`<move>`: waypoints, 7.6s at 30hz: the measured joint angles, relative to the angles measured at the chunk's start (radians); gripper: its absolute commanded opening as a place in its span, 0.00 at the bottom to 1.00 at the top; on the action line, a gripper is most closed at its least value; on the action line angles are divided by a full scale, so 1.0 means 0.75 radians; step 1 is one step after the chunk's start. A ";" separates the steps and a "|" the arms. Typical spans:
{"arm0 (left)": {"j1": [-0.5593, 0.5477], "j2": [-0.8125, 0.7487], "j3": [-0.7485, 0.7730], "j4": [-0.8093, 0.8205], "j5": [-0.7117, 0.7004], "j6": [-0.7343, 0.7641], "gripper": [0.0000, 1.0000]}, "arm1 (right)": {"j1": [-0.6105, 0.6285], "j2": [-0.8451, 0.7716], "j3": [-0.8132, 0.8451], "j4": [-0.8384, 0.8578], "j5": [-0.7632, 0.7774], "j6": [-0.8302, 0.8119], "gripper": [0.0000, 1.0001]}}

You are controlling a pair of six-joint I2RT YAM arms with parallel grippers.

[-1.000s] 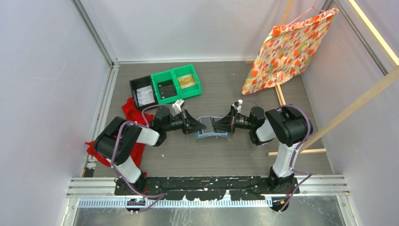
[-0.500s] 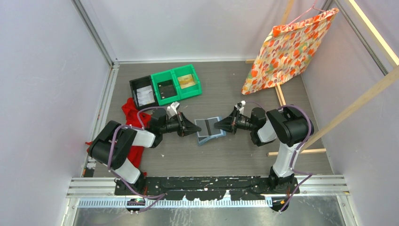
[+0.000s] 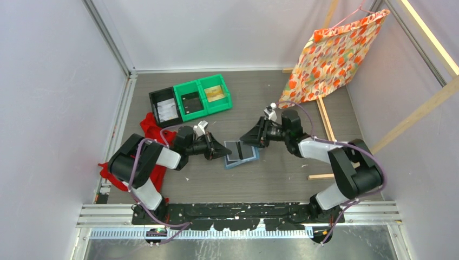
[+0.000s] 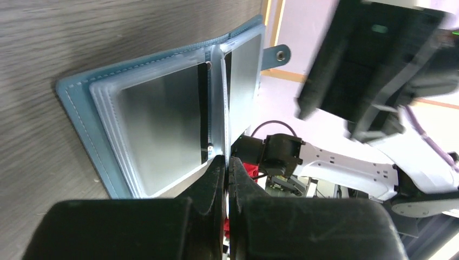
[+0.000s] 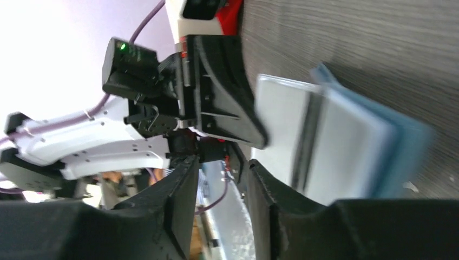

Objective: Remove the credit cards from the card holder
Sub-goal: Place the card holder at the center of the board, then remove the credit card from the card holder.

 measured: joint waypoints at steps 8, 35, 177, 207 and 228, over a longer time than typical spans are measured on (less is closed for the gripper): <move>0.000 0.232 0.000 0.127 0.012 -0.018 0.01 | 0.085 -0.021 0.154 -0.468 0.148 -0.315 0.44; 0.000 0.327 -0.019 0.283 -0.017 -0.067 0.01 | 0.108 0.275 0.114 -0.398 0.165 -0.318 0.39; 0.018 0.535 -0.096 0.755 0.076 -0.226 0.01 | 0.080 0.674 -0.026 0.712 -0.093 0.311 0.26; 0.035 0.512 -0.096 0.773 0.082 -0.249 0.02 | 0.075 0.753 -0.042 0.940 -0.090 0.421 0.01; 0.024 0.509 -0.117 0.767 0.077 -0.252 0.24 | 0.081 0.771 -0.065 0.996 -0.065 0.430 0.01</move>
